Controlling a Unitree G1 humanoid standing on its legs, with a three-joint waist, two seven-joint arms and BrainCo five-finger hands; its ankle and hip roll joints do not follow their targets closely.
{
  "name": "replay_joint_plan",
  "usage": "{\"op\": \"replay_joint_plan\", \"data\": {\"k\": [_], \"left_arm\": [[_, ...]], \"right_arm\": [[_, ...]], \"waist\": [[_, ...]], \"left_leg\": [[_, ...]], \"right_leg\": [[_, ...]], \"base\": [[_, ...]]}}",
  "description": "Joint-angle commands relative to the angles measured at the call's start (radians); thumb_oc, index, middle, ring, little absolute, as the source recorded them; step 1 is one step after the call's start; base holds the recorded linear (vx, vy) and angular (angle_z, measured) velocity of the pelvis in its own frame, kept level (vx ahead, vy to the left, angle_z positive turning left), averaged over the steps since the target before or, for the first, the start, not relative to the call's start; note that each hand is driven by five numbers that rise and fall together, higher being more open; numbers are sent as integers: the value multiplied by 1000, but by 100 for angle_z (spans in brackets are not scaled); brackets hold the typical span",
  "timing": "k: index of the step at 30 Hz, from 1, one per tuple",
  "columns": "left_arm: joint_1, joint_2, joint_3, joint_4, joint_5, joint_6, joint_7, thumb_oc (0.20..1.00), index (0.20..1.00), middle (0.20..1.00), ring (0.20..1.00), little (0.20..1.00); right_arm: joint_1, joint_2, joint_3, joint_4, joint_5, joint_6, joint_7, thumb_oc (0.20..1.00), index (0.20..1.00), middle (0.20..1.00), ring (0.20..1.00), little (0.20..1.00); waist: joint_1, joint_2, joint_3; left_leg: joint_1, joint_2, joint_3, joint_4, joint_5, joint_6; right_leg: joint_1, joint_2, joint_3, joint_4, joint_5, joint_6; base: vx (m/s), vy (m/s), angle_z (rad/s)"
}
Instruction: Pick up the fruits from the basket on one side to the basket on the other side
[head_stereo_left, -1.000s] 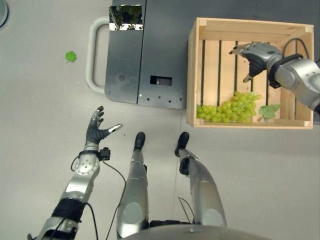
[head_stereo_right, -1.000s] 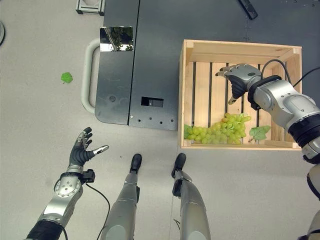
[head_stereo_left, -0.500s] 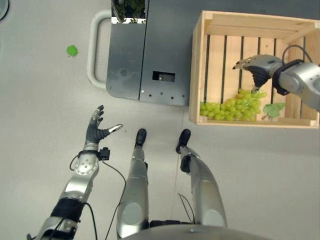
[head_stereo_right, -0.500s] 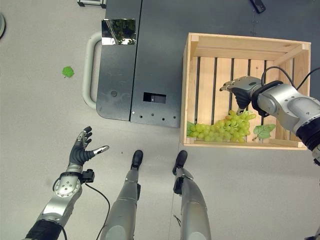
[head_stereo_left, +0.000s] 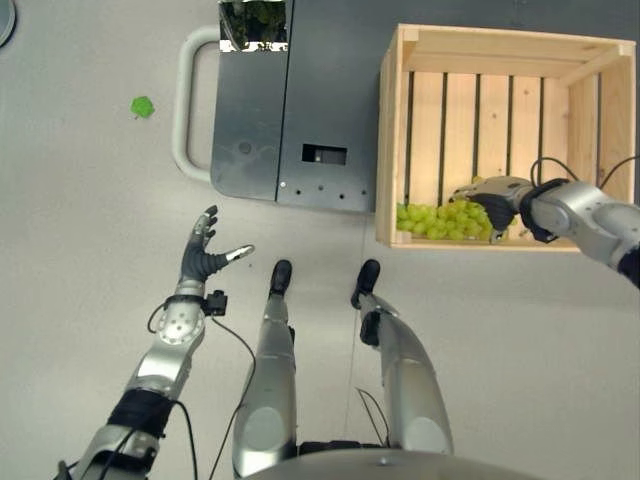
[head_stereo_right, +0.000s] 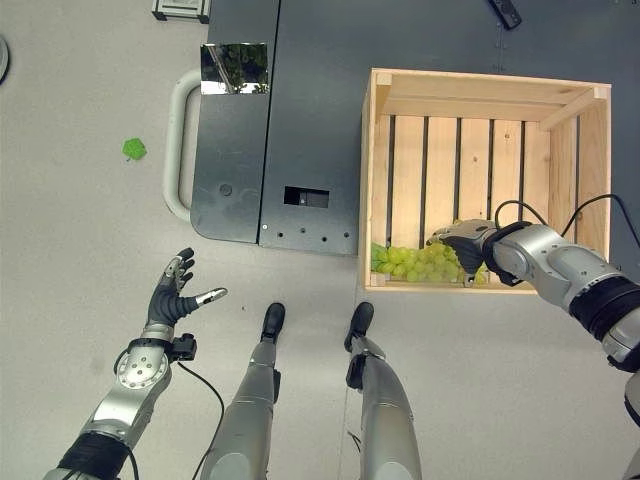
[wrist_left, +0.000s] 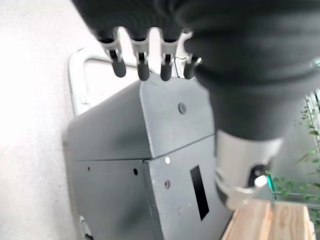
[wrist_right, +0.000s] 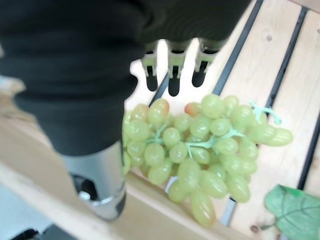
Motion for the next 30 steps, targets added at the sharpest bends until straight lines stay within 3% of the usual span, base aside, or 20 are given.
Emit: {"op": "replay_joint_plan", "data": {"k": [1,17,30], "left_arm": [[-13,11,-10,-52,35,-44,6,1000,1000,1000,1000,1000],[-12,5,-22,-69,39,-45,12,1000,1000,1000,1000,1000],[-25,13,-39,-78,17,-46,12,1000,1000,1000,1000,1000]], "right_arm": [[1,1,11,14,-28,2,1,1000,1000,1000,1000,1000],[85,55,-59,63,-42,13,-33,1000,1000,1000,1000,1000],[18,162,0,179,-65,28,-50,1000,1000,1000,1000,1000]], "waist": [[-7,1,3],[-8,15,3],[4,42,3]], "left_leg": [[35,5,12,-68,42,42],[23,1,10,-70,41,46],[-11,-3,11,-59,40,44]], "right_leg": [[42,-9,4,90,-125,114],[21,-15,8,96,-126,114],[-26,-21,16,125,-139,113]], "base": [[0,0,0],[0,0,0],[0,0,0]]}}
